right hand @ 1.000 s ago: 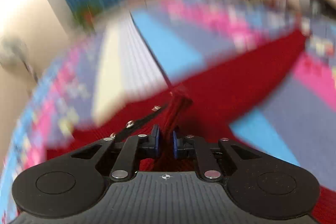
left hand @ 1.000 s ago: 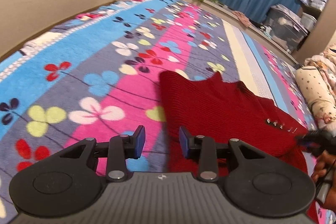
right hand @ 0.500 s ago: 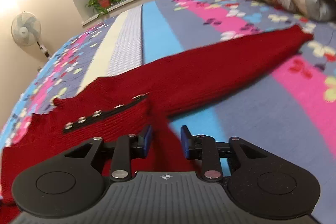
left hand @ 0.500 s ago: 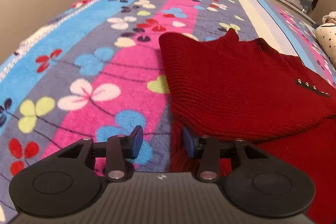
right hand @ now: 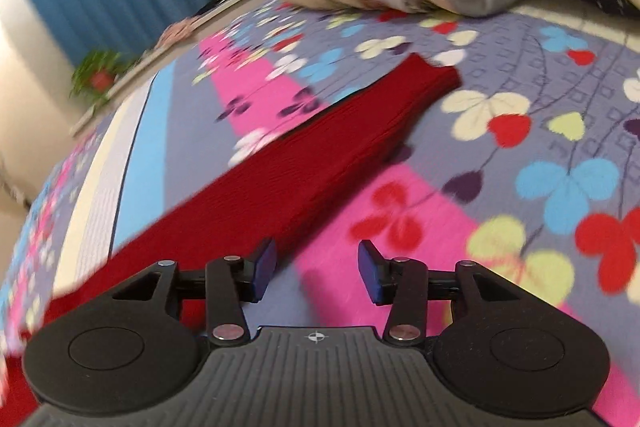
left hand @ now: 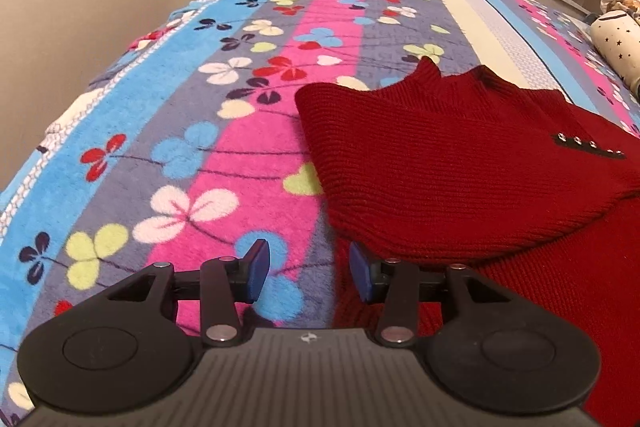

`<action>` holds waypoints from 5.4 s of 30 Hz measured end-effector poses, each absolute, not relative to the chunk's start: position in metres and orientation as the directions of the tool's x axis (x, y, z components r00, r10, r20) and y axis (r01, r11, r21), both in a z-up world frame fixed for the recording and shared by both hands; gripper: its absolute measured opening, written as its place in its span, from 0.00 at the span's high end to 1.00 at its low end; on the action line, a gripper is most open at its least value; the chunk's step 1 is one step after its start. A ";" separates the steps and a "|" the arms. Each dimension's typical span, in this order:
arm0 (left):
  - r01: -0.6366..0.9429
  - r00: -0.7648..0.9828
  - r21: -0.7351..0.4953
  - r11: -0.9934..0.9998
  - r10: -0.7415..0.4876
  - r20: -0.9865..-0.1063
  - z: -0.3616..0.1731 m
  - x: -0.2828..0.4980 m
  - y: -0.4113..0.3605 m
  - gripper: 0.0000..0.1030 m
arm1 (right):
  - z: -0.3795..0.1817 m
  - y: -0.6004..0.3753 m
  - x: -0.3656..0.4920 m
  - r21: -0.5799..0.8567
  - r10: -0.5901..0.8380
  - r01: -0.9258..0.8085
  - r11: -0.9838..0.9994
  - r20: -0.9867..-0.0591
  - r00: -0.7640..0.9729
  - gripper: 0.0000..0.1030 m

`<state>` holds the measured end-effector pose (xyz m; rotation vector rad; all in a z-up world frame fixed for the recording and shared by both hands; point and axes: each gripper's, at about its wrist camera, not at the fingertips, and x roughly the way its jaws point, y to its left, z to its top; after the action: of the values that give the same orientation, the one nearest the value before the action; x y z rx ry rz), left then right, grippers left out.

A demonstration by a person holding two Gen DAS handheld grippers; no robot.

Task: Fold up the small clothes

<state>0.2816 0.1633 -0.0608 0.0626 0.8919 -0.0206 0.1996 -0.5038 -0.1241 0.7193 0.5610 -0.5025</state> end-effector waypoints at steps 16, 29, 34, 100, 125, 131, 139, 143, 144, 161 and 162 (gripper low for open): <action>0.054 0.632 0.092 0.994 0.037 -0.774 -0.066 0.285 0.161 0.52 | -0.133 -0.558 0.241 0.477 -0.321 0.660 0.580 -0.611 0.723 0.89; 0.004 0.640 0.034 0.999 0.023 -0.768 -0.057 0.285 0.171 0.52 | -0.001 -0.249 0.265 0.104 -0.047 0.071 0.992 -0.213 0.976 0.89; -0.016 0.631 -0.014 1.000 -0.001 -0.776 -0.057 0.283 0.177 0.52 | -0.020 -0.124 0.238 0.070 0.452 -0.483 0.873 -0.489 0.746 0.82; -0.125 0.491 -0.072 0.990 -0.001 -0.871 -0.093 0.005 0.149 0.42 | -0.109 -0.347 0.004 0.137 0.095 0.031 0.990 -0.818 0.568 0.44; -0.072 0.477 -0.188 0.980 -0.131 -0.869 -0.094 0.006 0.148 0.55 | -0.108 -0.349 -0.001 0.158 0.115 0.034 0.987 -0.830 0.546 0.42; -0.102 0.475 -0.198 0.975 -0.127 -0.871 -0.095 0.002 0.159 0.55 | -0.105 -0.351 0.008 0.101 0.047 0.068 0.993 -0.833 0.552 0.40; 0.011 0.532 -0.167 0.986 -0.147 -0.834 -0.083 -0.005 0.148 0.83 | -0.105 -0.345 0.011 0.125 0.089 0.028 0.992 -0.828 0.553 0.62; 0.026 0.493 -0.153 0.988 -0.146 -0.858 -0.089 -0.004 0.143 0.78 | -0.104 -0.349 0.010 0.143 0.099 0.035 0.989 -0.826 0.555 0.65; 0.025 0.476 -0.148 0.989 -0.142 -0.868 -0.092 -0.004 0.143 0.77 | -0.105 -0.350 0.010 0.146 0.099 0.041 0.988 -0.827 0.554 0.65; 0.037 0.503 -0.112 0.993 -0.116 -0.857 -0.089 -0.004 0.140 0.86 | -0.103 -0.340 0.009 0.100 0.077 0.010 0.995 -0.827 0.557 0.75; 0.040 0.521 -0.106 0.994 -0.112 -0.846 -0.086 -0.005 0.140 0.86 | -0.101 -0.340 0.009 0.100 0.073 0.015 0.995 -0.821 0.566 0.80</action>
<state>-0.0052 0.1398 -0.0855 -0.0765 1.0185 -0.0912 0.0088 -0.3404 -0.1007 0.0992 0.9690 0.0343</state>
